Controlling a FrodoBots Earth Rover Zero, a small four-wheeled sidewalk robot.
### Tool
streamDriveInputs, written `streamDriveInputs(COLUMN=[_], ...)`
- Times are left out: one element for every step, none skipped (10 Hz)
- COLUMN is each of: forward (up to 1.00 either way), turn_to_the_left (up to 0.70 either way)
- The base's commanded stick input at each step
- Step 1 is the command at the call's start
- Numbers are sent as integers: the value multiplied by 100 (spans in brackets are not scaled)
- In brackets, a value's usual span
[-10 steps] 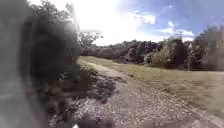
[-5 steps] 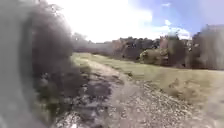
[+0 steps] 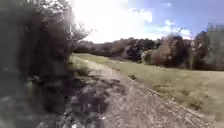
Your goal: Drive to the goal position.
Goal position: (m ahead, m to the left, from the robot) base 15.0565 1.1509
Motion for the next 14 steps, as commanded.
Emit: streamDriveInputs(forward=[100,100,100,100,100,100,100,100,100,100,100,100,100,100], turn_to_the_left=[0,0,0,0,0,0,0,0,0,0,0,0,0,0])
